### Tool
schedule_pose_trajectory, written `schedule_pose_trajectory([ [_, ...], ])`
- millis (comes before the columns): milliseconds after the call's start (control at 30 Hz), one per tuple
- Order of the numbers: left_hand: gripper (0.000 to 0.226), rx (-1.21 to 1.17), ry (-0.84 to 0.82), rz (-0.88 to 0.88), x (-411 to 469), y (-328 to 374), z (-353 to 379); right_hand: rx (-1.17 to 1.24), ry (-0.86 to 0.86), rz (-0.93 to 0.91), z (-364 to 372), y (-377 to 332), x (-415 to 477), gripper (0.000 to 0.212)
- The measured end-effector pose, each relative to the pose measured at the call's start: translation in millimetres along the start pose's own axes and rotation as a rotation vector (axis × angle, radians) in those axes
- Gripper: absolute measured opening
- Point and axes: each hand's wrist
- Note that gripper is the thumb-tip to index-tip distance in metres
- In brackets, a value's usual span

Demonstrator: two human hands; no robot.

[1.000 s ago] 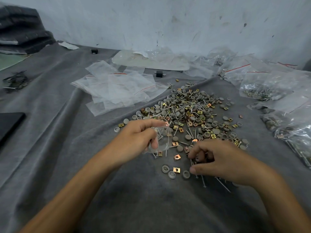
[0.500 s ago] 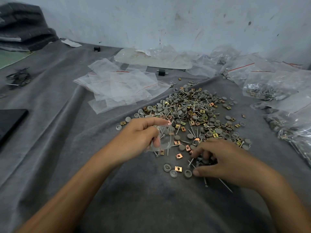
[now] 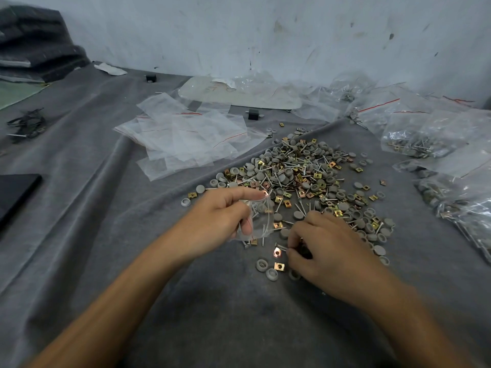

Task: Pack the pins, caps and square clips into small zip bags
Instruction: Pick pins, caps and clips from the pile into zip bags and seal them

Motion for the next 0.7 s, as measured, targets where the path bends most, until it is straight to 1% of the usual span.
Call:
schedule_pose_trajectory([
  [133, 0.042, -0.008, -0.005, -0.001, 1, -1, 0, 0.005, -0.012, -0.022, 0, -7, 1, 0.012],
  [333, 0.042, -0.045, 0.001, -0.013, -1, 1, -1, 0.029, 0.044, -0.011, 2, -4, 1, 0.011],
  [400, 0.042, -0.040, 0.002, -0.013, -1, 2, -2, 0.115, 0.143, 0.020, 3, -2, 2, 0.010],
  [467, 0.041, -0.018, 0.002, -0.007, -1, 2, -1, 0.252, 0.238, 0.058, 2, -2, 4, 0.010],
  [567, 0.041, 0.035, -0.004, 0.017, -2, 1, 0, 0.471, 0.314, 0.087, 4, -10, 5, 0.007],
  [700, 0.041, 0.085, -0.018, 0.057, -2, 0, 1, 0.533, 0.348, 0.058, 11, -21, 5, 0.006],
])
Point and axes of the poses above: each hand's wrist, its own x-axis towards the middle knuckle, its own z-axis out of the palm, y = z × x, and after that the axes turned 8 degrees about y, right-handed
